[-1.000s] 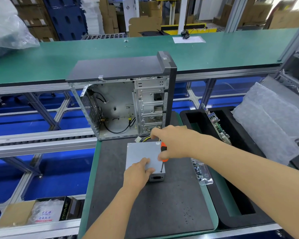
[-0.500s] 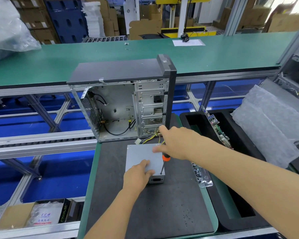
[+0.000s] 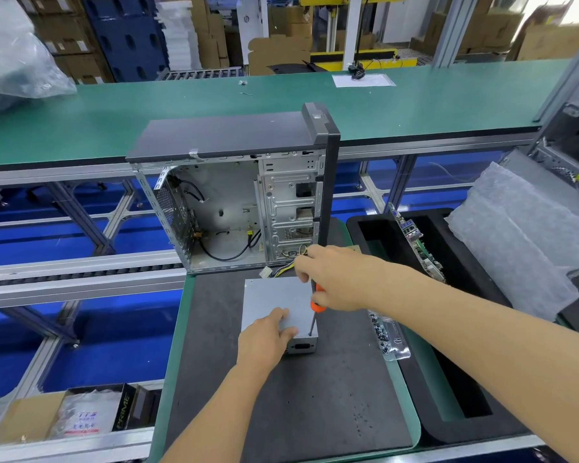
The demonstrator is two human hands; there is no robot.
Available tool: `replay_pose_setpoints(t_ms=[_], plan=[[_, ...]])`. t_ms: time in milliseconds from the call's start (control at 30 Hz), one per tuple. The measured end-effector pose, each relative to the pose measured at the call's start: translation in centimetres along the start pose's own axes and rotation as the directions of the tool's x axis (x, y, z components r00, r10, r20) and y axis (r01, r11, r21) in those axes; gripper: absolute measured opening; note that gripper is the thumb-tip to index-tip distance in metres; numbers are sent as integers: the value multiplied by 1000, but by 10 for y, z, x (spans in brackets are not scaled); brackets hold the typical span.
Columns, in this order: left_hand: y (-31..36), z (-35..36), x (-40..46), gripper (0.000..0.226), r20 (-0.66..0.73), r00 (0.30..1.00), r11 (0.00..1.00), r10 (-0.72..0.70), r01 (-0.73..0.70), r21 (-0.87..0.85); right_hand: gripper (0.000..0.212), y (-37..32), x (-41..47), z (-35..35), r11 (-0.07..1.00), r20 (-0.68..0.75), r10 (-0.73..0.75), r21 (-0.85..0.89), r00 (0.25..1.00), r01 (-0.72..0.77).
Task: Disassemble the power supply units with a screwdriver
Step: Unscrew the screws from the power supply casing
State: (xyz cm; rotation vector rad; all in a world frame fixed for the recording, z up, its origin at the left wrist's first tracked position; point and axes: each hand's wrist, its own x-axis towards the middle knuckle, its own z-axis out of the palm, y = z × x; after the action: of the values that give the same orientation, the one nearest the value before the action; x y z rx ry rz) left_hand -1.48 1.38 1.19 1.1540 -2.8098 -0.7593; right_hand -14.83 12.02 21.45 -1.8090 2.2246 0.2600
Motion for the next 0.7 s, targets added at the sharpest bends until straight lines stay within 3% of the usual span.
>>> replay_pose_setpoints(t_ms=[67,133,200,233,267,333,400,433,500,600,700], plan=[[-1,1,0,45,-2,1000,1000,4,-3,15,51,-1,-1,-2,1000,7,-13,27,1000,13],[-1,1,0,44,-3,1000,1000,1,-1,14,60,-6,-2,0,992,-6,82,-94,997,-82],[-1,1,0,47,-1,1000,1000,-1,1,-1,46,-8,-2,0,940,-8,89,-330,996,-87],[-1,1,0,48,-2,1000,1000,2,-2,-6,40,-7,-1,0,928,-3,73,-367,997,-69],[0,1,0,49,-2,1000,1000,3,-3,-8,33,-6,-1,-1,939,-11,50,-340,999,-51],[0,0,0,48,1,1000,1000,4,-4,-4,24,0,-1,-4,995,-30,4,-102,1000,-7],[0,1,0,47,0,1000,1000,4,-4,-2,28,3,-2,-7,977,-35,-16,213,999,23],[0,1,0,46,0,1000,1000,4,-4,1,34,2,-3,-7,960,-32,-8,278,999,17],[0,1,0,45,0,1000,1000,6,-6,11,51,-2,-3,-4,977,-16,61,204,998,-56],[1,0,1,47,6,1000,1000,1,-1,11,67,-8,0,-5,979,-46,184,-84,982,-187],[0,0,1,47,11,1000,1000,1,-1,2,39,-4,-1,-6,997,-17,71,37,997,-70]])
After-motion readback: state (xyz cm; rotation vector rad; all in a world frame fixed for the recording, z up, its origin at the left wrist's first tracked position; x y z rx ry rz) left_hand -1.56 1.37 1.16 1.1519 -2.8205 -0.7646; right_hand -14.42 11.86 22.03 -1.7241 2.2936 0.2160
